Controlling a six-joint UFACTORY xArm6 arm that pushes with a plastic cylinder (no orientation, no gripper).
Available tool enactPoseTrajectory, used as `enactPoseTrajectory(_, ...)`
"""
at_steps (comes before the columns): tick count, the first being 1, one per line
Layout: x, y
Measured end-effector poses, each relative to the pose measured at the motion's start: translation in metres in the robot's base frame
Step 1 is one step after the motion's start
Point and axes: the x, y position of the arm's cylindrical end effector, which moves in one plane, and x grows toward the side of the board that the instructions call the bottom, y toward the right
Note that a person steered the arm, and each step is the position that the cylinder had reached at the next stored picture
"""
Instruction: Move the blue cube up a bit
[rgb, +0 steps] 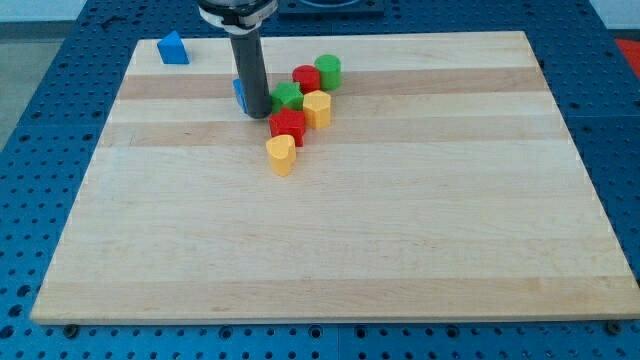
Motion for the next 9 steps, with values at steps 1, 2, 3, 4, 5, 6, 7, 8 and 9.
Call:
enactPoseTrajectory(1, -0.012, -0.006)
enactPoseTrajectory(2, -0.012, -0.022)
enactPoseTrajectory(3, -0.012, -0.038)
enactPoseTrajectory(4, -0.018, -0.039)
enactPoseTrajectory(5, -0.035, -0.021)
enactPoseTrajectory(6, -0.056, -0.017)
enactPoseTrajectory(7, -0.061, -0.021)
enactPoseTrajectory(8, -0.065, -0.036)
enactPoseTrajectory(9, -0.072, -0.045)
